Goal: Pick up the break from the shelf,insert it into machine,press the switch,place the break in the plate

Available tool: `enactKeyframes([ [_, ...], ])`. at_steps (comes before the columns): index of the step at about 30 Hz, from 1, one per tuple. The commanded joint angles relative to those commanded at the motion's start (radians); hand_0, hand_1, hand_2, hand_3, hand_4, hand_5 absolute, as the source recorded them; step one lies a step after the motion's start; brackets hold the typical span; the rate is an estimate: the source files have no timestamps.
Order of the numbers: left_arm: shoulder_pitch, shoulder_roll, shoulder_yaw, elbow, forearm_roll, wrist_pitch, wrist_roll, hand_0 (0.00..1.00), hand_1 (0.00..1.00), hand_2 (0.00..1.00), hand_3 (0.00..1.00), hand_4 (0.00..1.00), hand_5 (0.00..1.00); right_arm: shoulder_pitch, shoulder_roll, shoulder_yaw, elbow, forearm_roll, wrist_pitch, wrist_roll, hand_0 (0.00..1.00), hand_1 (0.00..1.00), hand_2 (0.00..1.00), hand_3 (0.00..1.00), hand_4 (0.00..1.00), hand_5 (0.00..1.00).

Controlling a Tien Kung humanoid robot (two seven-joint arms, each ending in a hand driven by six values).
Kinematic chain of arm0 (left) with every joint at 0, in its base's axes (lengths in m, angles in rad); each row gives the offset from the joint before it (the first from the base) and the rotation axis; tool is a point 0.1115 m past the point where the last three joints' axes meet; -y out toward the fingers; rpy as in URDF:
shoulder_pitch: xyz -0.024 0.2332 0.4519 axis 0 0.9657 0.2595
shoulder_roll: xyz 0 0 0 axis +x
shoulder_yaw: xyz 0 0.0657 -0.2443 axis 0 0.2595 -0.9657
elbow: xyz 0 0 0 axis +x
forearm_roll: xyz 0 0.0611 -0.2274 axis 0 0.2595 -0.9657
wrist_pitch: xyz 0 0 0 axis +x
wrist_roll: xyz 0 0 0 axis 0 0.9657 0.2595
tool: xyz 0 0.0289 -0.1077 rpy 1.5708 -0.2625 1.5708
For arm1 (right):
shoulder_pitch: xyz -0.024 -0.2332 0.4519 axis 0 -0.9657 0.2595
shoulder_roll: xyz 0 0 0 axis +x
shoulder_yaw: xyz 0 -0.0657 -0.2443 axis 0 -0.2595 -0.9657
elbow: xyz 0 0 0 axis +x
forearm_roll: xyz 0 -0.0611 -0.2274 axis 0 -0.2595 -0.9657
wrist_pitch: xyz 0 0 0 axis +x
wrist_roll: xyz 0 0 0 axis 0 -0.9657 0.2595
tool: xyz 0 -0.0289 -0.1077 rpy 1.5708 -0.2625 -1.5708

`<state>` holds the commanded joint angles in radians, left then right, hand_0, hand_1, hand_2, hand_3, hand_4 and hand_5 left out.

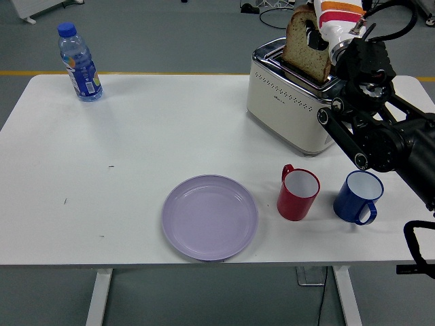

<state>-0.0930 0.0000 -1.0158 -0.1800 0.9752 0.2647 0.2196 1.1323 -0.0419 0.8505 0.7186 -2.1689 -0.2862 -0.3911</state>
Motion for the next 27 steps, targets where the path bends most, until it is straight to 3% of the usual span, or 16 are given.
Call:
enactKeyframes([
  [10,-0.001,0.0,-0.002,0.0,0.002,0.002,0.001,0.628,0.471,0.464,0.512,0.277,0.808,0.006,0.017,0.002,-0.035,-0.015,0.024,0.018,0.206,0.28,0.367,0.481,0.404,0.002],
  [11,-0.001,0.0,-0.002,0.0,0.002,0.002,0.001,0.628,0.471,0.463,0.512,0.277,0.808,0.007,0.018,0.002,-0.037,-0.019,0.03,0.016,0.305,0.423,0.506,0.558,0.41,0.016],
  [16,-0.002,0.0,0.001,0.0,0.0,0.003,0.0,0.628,0.471,0.463,0.512,0.277,0.808,0.01,0.021,0.005,-0.047,-0.038,0.076,0.013,0.305,0.423,0.506,0.558,0.41,0.016],
  [17,-0.002,0.0,0.0,0.0,0.001,0.003,0.001,0.628,0.472,0.462,0.511,0.277,0.808,0.011,0.021,0.004,-0.046,-0.044,0.091,0.011,0.633,0.628,0.741,0.737,0.577,0.07],
  [22,-0.001,0.0,0.002,0.0,0.001,0.003,0.002,0.628,0.472,0.462,0.511,0.277,0.808,0.013,0.02,0.004,-0.048,-0.056,0.119,0.021,0.633,0.628,0.741,0.737,0.577,0.07],
  [23,-0.001,0.0,0.003,0.0,0.001,0.003,0.002,0.627,0.471,0.461,0.511,0.277,0.808,0.013,0.02,0.005,-0.048,-0.057,0.124,0.021,0.787,0.755,0.917,0.903,0.699,0.128],
  [27,0.002,0.0,0.007,0.0,0.001,0.003,0.002,0.627,0.471,0.461,0.511,0.277,0.808,0.013,0.019,0.006,-0.048,-0.055,0.123,0.033,0.787,0.755,0.917,0.903,0.699,0.128],
])
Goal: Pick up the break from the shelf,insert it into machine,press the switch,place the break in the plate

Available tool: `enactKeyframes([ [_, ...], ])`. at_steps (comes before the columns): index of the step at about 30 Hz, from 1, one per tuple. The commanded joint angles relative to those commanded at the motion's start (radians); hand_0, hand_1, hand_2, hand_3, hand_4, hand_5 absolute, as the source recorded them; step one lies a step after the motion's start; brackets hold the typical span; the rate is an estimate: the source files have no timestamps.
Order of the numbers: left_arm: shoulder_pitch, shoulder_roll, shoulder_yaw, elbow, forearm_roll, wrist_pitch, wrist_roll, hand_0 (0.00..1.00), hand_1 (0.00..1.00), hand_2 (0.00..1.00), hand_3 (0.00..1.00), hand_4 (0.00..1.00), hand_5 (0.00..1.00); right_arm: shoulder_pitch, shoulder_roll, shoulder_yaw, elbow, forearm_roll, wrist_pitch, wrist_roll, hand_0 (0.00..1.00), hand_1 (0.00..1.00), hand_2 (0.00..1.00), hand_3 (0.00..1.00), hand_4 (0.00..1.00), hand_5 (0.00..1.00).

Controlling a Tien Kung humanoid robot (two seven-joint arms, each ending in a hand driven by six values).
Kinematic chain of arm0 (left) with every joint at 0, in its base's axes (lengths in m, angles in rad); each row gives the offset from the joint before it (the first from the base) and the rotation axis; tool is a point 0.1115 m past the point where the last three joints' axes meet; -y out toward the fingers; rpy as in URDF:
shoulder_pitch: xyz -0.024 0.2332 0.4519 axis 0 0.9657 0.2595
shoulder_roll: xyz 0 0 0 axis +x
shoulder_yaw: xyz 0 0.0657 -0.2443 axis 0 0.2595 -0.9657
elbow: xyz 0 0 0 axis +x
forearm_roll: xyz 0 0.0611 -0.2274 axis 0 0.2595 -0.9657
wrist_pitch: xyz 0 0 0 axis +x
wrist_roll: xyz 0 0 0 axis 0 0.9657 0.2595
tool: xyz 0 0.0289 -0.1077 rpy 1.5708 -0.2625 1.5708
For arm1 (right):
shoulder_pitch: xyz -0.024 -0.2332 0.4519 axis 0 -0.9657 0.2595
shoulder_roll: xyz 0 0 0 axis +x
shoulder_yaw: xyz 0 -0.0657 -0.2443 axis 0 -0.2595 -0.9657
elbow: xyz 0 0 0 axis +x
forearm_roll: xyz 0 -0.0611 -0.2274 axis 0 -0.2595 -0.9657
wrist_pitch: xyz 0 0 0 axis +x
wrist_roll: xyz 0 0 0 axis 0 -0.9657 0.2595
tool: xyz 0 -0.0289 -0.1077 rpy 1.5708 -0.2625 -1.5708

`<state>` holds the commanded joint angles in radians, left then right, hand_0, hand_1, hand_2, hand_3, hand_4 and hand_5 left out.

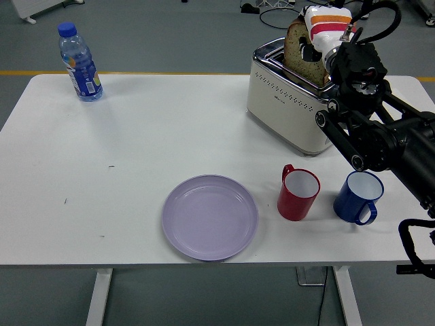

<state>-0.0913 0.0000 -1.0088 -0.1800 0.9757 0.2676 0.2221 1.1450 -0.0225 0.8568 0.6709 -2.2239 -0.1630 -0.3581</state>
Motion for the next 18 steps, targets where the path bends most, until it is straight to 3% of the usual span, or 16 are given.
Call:
enactKeyframes([
  [2,0.001,0.0,0.0,0.0,0.001,0.0,0.001,0.627,0.47,0.458,0.512,0.276,0.808,-0.001,0.0,0.001,0.001,0.001,-0.002,0.001,0.813,0.78,0.953,0.93,0.737,0.155],
  [13,0.005,0.0,0.003,0.0,0.003,-0.002,0.002,0.627,0.47,0.459,0.512,0.276,0.807,-0.006,-0.008,0.0,0.006,0.006,-0.006,0.012,0.815,0.79,0.953,0.926,0.753,0.163],
  [18,0.006,0.0,0.005,0.0,-0.004,-0.001,0.0,0.627,0.471,0.458,0.511,0.276,0.806,-0.019,-0.038,0.015,0.062,0.024,-0.029,0.022,0.812,0.792,0.953,0.925,0.753,0.169],
])
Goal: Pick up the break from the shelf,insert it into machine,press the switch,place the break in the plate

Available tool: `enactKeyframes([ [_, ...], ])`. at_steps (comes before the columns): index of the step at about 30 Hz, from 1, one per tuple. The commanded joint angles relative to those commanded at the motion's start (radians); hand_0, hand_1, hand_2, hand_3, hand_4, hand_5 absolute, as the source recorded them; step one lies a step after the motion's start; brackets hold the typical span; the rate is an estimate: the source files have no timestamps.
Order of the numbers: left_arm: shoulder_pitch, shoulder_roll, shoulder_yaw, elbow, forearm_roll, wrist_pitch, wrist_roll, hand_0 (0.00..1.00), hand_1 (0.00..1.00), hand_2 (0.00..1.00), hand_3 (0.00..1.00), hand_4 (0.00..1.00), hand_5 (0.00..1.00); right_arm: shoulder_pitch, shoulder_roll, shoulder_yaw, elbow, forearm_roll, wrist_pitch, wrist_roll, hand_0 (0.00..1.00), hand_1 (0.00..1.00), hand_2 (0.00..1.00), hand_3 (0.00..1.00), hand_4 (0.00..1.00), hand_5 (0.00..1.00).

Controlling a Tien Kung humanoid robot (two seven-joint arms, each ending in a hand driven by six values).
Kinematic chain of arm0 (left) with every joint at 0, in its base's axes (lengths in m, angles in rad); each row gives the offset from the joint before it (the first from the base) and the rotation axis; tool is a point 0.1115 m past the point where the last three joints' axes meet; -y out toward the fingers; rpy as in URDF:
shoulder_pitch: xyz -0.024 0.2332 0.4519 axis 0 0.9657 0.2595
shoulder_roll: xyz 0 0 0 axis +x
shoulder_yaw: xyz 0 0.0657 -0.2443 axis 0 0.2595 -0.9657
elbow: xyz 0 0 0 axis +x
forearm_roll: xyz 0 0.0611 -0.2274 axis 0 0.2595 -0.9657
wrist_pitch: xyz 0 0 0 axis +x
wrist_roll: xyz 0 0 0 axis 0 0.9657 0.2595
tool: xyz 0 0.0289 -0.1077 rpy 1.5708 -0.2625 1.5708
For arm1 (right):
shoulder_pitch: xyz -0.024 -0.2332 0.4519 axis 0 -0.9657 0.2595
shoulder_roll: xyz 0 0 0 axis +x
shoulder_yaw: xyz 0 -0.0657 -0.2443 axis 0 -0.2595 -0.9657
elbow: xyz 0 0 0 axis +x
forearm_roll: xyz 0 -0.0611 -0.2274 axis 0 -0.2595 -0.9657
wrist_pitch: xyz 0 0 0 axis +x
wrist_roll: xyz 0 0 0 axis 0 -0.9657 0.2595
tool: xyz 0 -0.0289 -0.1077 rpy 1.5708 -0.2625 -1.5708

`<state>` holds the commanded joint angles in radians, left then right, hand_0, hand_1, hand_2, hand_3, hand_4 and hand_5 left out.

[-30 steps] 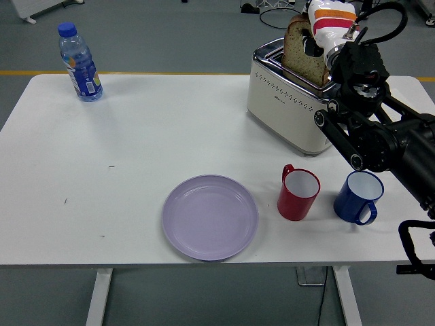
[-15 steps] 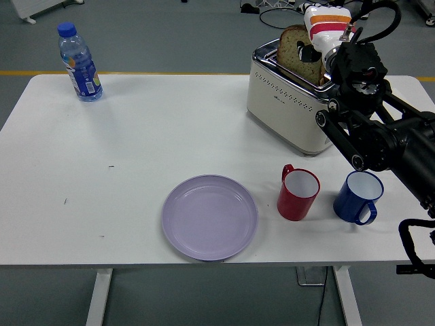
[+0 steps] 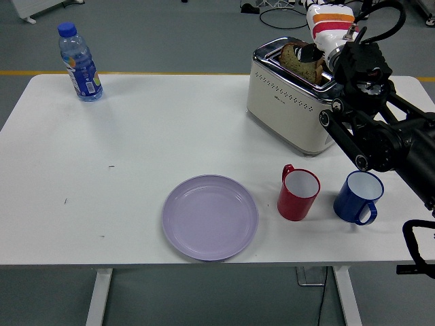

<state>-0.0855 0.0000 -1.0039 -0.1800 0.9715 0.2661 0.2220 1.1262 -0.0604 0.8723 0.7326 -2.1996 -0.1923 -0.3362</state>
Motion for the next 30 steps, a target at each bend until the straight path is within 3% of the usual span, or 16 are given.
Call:
enactKeyframes([
  [3,0.0,0.0,0.001,0.0,-0.004,0.0,-0.002,0.627,0.471,0.458,0.512,0.274,0.804,-0.013,-0.031,0.014,0.053,0.022,-0.025,0.002,0.799,0.766,0.927,0.912,0.738,0.181],
  [7,0.001,0.0,0.001,0.0,-0.006,0.0,-0.002,0.627,0.471,0.458,0.512,0.274,0.804,-0.044,-0.094,0.041,0.159,0.083,-0.094,0.001,0.799,0.766,0.927,0.912,0.738,0.181],
  [8,0.001,0.0,0.001,0.0,-0.006,-0.001,-0.002,0.627,0.471,0.458,0.512,0.273,0.802,-0.051,-0.108,0.045,0.185,0.098,-0.115,-0.001,0.616,0.591,0.714,0.818,0.508,0.137],
  [13,0.003,0.0,0.0,0.0,-0.009,-0.002,-0.005,0.627,0.471,0.458,0.512,0.273,0.802,-0.118,-0.213,0.064,0.313,0.267,-0.205,0.0,0.616,0.591,0.714,0.818,0.508,0.137],
  [14,0.003,0.0,-0.001,0.0,-0.009,-0.002,-0.005,0.627,0.47,0.458,0.511,0.273,0.803,-0.124,-0.223,0.065,0.322,0.297,-0.208,0.001,0.325,0.361,0.466,0.716,0.38,0.1],
  [17,0.004,0.0,-0.004,0.0,-0.003,-0.004,-0.004,0.627,0.47,0.458,0.511,0.273,0.803,-0.174,-0.286,0.06,0.375,0.396,-0.199,0.016,0.325,0.361,0.466,0.716,0.38,0.1],
  [19,0.005,0.0,-0.005,0.0,-0.003,-0.004,-0.004,0.627,0.47,0.458,0.511,0.273,0.803,-0.192,-0.303,0.056,0.391,0.421,-0.195,0.018,0.325,0.361,0.466,0.716,0.38,0.1],
  [20,0.006,0.0,-0.004,0.0,-0.005,-0.004,-0.004,0.627,0.471,0.458,0.511,0.273,0.802,-0.211,-0.321,0.051,0.408,0.435,-0.183,0.017,0.266,0.3,0.402,0.646,0.362,0.01],
  [21,0.006,0.0,-0.004,0.0,-0.004,-0.005,-0.004,0.627,0.471,0.458,0.511,0.273,0.802,-0.227,-0.334,0.047,0.421,0.442,-0.176,0.016,0.266,0.3,0.402,0.646,0.362,0.01],
  [30,0.006,0.0,0.003,0.0,-0.006,-0.012,-0.004,0.627,0.473,0.458,0.51,0.272,0.803,-0.35,-0.406,0.054,0.475,0.464,-0.127,0.029,0.249,0.262,0.369,0.619,0.383,0.002],
])
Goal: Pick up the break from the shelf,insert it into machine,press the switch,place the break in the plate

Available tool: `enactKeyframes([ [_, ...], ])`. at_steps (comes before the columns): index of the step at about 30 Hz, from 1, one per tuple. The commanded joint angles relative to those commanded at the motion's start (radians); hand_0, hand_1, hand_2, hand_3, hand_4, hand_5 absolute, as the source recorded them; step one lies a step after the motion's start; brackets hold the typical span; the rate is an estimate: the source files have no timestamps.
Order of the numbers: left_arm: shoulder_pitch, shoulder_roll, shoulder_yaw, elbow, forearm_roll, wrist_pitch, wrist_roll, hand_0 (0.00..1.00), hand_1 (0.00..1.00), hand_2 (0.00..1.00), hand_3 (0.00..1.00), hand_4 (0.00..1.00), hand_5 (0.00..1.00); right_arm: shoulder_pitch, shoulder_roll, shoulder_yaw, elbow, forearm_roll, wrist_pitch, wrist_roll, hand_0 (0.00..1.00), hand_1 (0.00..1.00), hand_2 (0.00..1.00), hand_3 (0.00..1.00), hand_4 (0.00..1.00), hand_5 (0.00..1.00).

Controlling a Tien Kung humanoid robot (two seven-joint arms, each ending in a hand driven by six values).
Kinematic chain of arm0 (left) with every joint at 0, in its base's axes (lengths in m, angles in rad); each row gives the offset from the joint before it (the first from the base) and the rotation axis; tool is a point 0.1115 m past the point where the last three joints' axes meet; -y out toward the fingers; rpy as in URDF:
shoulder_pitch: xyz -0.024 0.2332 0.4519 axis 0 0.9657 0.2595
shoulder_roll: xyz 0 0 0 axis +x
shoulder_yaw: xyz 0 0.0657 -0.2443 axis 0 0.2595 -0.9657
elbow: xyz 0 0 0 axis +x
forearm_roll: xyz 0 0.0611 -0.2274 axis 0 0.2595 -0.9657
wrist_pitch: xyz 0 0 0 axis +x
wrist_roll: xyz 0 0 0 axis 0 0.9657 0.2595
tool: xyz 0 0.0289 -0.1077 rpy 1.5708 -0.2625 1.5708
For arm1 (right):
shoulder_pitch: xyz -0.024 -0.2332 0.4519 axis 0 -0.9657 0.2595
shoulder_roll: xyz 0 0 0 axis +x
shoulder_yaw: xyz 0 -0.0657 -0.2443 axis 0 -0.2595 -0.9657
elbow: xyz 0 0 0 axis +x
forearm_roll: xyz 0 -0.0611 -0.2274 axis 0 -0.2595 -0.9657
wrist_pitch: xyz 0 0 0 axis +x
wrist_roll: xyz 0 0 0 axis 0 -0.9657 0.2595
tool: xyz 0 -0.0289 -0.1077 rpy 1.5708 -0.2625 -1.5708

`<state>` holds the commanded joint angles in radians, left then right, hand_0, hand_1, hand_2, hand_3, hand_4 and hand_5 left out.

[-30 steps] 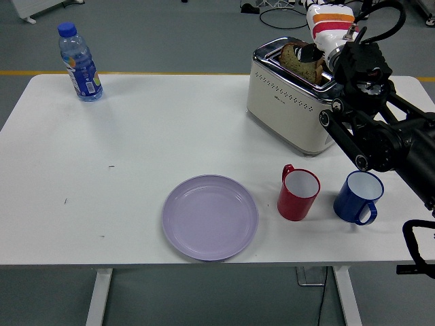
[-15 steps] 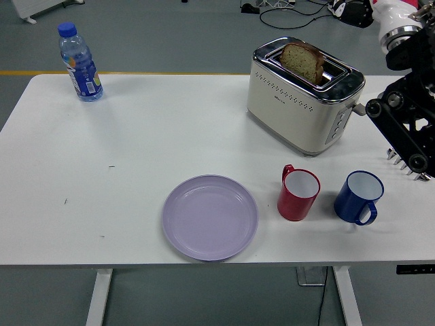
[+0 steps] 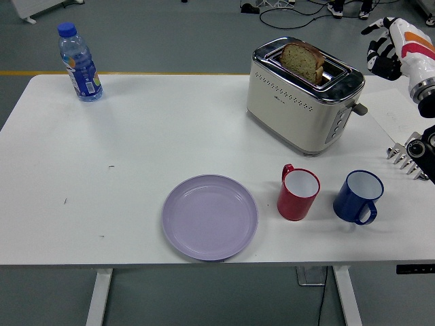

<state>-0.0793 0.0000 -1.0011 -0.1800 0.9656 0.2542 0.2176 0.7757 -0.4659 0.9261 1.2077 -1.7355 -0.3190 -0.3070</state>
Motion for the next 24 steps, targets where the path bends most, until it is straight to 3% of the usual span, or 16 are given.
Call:
enactKeyframes([
  [5,0.0,0.0,-0.002,0.0,-0.006,0.0,-0.004,0.628,0.474,0.462,0.511,0.272,0.803,-0.064,-0.033,0.033,0.013,-0.004,0.004,-0.001,0.248,0.252,0.361,0.612,0.395,0.002],
  [11,-0.001,0.0,0.001,0.0,-0.009,-0.001,-0.006,0.628,0.474,0.464,0.511,0.272,0.803,-0.107,-0.045,0.036,0.023,-0.01,0.021,0.001,0.24,0.249,0.358,0.609,0.396,0.002],
  [24,0.0,0.0,0.011,0.0,-0.013,-0.002,-0.005,0.628,0.475,0.466,0.511,0.272,0.807,-0.134,-0.017,0.007,-0.015,-0.025,0.06,-0.008,0.24,0.241,0.35,0.593,0.381,0.002],
])
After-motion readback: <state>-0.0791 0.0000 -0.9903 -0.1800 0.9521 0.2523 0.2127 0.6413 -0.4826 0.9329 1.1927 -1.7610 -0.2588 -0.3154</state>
